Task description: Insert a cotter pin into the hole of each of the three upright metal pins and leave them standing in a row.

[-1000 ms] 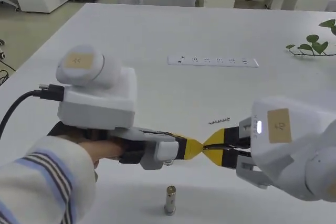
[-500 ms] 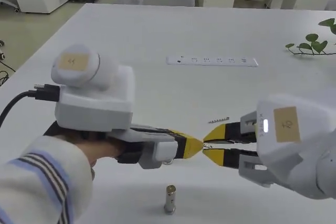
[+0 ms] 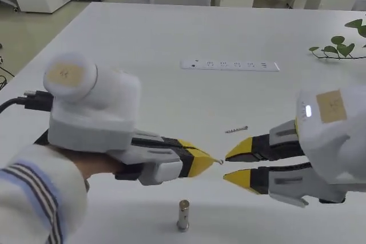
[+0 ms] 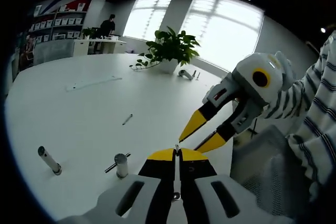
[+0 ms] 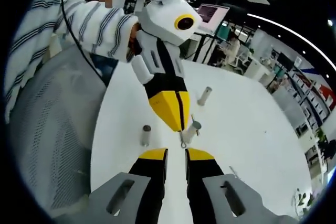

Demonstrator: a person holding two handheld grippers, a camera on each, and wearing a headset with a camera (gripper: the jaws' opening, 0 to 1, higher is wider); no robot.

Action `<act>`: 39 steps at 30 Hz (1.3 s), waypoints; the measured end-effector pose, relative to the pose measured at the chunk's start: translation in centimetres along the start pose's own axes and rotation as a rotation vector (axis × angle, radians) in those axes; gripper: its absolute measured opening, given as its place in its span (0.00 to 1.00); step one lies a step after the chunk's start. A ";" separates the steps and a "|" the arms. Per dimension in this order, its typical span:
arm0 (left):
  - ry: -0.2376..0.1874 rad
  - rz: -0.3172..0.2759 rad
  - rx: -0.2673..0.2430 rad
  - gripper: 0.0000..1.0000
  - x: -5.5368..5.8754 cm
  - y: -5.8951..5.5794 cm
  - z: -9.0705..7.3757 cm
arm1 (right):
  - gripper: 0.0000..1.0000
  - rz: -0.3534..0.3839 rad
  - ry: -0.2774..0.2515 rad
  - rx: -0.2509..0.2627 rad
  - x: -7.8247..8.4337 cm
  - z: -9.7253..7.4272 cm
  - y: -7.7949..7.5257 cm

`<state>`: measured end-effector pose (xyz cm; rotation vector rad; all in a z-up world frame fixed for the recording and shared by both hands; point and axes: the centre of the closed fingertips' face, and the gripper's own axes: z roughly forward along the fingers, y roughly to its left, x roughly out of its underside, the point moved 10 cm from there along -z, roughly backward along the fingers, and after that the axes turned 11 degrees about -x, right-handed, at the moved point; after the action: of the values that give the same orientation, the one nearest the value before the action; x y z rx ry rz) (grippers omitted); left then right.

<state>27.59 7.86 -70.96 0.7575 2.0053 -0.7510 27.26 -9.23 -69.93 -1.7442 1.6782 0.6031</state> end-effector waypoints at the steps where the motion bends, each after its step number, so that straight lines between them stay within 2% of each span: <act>1: -0.010 0.040 0.008 0.00 0.0 0.0 0.0 | 0.14 0.006 -0.005 -0.006 0.1 -0.1 0.0; 6: -0.040 0.204 0.061 0.00 0.0 -0.7 -0.2 | 0.16 0.059 -0.031 -0.045 0.4 -0.4 0.1; 7: -0.041 0.221 0.076 0.00 0.0 -0.8 -0.2 | 0.16 0.064 -0.038 -0.061 0.4 -0.4 0.1; 8: -0.037 0.208 0.076 0.00 0.1 -0.9 -0.2 | 0.16 0.075 -0.038 -0.071 0.6 -0.4 0.0; 10: -0.044 0.258 0.098 0.00 0.1 -1.0 -0.2 | 0.16 0.071 -0.034 -0.090 0.8 -0.4 0.1; 11: -0.046 0.275 0.109 0.00 0.2 -1.1 -0.3 | 0.17 0.078 -0.012 -0.130 1.0 -0.3 0.3; 12: -0.049 0.288 0.120 0.00 0.2 -1.2 -0.3 | 0.17 0.080 -0.009 -0.136 1.0 -0.3 0.4; 14: -0.058 0.324 0.139 0.00 0.2 -1.3 -0.4 | 0.17 0.082 -0.028 -0.153 1.0 -0.3 0.5; 16: -0.061 0.333 0.151 0.00 0.2 -1.4 -0.5 | 0.17 0.110 -0.049 -0.178 0.9 -0.3 0.6; 20: -0.091 0.426 0.184 0.00 0.2 -1.7 -0.7 | 0.16 0.119 -0.079 -0.205 0.8 -0.2 0.5; 23: -0.089 0.434 0.184 0.00 0.2 -1.8 -0.7 | 0.16 0.119 -0.090 -0.259 0.7 0.0 0.9; 27: -0.085 0.465 0.209 0.00 0.3 -1.8 -0.9 | 0.14 0.120 -0.098 -0.273 0.7 0.1 1.0; 39: -0.076 0.476 0.231 0.00 0.5 -2.2 -0.8 | 0.08 0.099 -0.112 -0.310 0.3 0.6 1.1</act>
<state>25.36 7.14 -70.50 1.2651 1.5938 -0.7169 26.23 -8.97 -70.75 -1.8047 1.6684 1.0339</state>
